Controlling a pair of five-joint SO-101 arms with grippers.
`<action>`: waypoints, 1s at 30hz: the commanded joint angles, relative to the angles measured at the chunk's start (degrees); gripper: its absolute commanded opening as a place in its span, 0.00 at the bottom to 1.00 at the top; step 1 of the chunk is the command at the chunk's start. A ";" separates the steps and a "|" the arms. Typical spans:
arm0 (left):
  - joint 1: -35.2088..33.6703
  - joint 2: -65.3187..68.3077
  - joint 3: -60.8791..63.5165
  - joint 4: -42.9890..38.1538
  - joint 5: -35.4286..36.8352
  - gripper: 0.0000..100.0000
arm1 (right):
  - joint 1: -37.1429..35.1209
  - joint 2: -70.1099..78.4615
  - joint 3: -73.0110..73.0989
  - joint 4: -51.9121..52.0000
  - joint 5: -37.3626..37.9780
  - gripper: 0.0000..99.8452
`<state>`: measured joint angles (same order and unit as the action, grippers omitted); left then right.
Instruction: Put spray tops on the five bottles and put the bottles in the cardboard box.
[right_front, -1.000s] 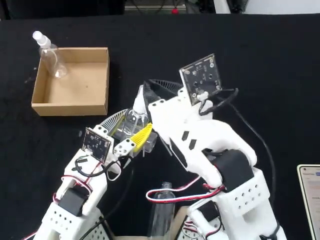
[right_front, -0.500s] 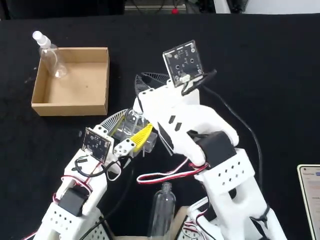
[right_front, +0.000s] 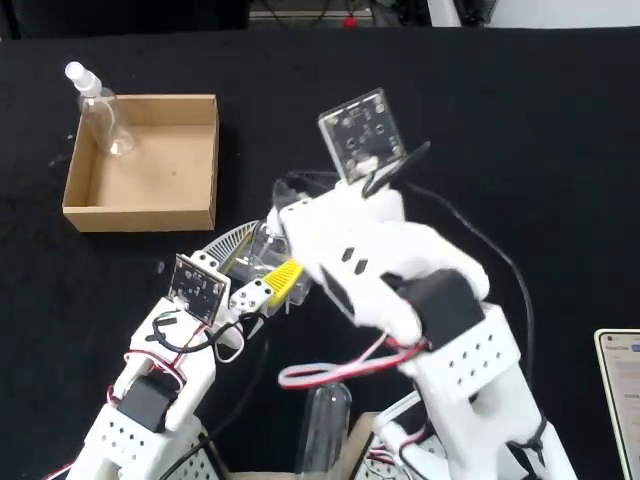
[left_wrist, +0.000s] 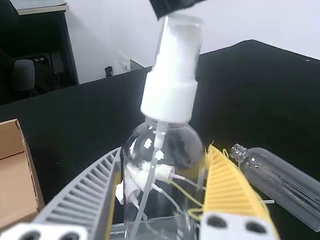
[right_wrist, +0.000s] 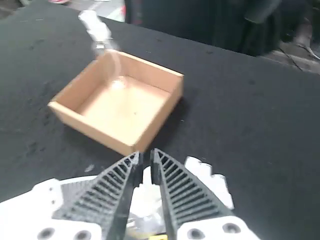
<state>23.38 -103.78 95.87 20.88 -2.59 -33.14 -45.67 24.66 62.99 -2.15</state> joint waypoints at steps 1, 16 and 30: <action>-0.31 -0.79 0.92 -1.32 0.09 0.17 | -3.96 1.36 -1.19 1.76 0.26 0.02; -1.71 -0.79 0.84 -1.58 0.09 0.17 | -3.96 -2.42 -7.69 2.11 0.35 0.02; -1.71 -0.79 0.84 -1.49 0.18 0.17 | 4.75 -0.13 -4.97 1.58 0.44 0.02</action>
<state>22.24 -103.87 95.87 20.79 -2.59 -29.27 -46.64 19.65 64.84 -2.07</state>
